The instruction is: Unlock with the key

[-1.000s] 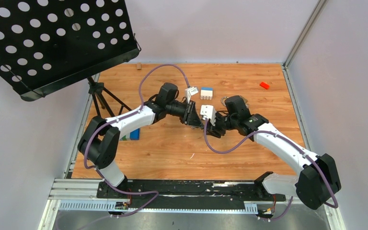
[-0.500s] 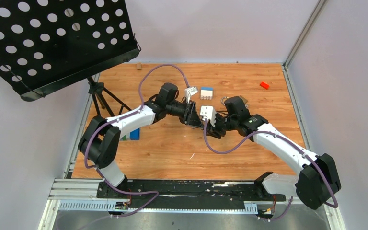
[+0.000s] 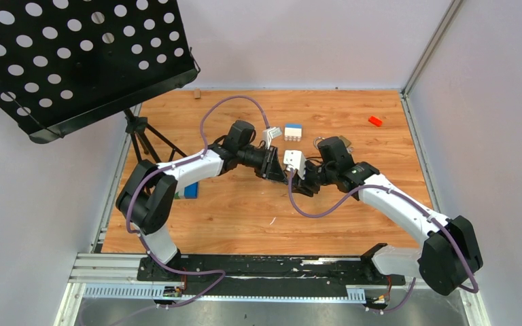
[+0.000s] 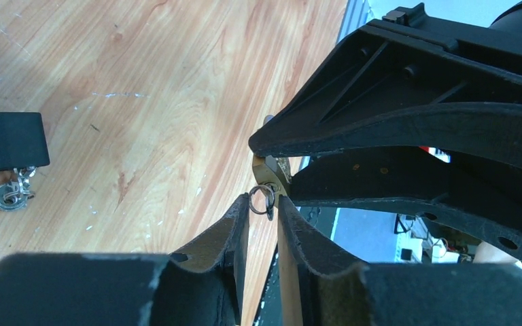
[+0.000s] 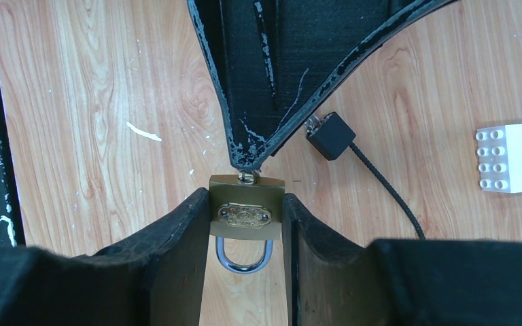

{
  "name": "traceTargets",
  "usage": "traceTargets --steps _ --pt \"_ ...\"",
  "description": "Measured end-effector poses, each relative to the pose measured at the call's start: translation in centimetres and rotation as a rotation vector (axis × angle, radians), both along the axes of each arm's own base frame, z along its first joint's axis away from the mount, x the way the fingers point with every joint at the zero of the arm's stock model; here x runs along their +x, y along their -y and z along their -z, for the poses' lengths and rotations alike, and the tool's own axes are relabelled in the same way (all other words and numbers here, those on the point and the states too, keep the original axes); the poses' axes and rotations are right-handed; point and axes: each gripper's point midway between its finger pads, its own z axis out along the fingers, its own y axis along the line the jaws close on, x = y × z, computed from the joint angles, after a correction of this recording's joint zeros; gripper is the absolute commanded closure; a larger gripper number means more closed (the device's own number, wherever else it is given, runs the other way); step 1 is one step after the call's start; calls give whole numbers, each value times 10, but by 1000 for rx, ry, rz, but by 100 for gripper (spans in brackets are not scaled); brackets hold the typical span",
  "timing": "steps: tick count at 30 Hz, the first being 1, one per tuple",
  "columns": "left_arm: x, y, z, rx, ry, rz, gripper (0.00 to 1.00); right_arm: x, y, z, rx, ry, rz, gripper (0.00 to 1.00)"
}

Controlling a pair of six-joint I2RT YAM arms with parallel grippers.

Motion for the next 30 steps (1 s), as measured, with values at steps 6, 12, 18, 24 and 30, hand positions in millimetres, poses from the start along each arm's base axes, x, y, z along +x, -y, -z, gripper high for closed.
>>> traceTargets --steps 6,12,18,24,30 --pt "-1 2 -3 -14 -7 2 91 0 0 1 -3 -1 2 100" --pt "0 4 -3 -15 -20 -10 100 1 1 2 -17 4 15 100" --pt "1 6 3 -13 -65 -37 100 2 2 6 -45 9 35 100" --pt "1 9 11 -1 -99 -52 100 2 3 14 -78 -1 51 100" --pt "-2 11 19 9 -61 -19 100 -1 5 21 -102 -22 51 100"
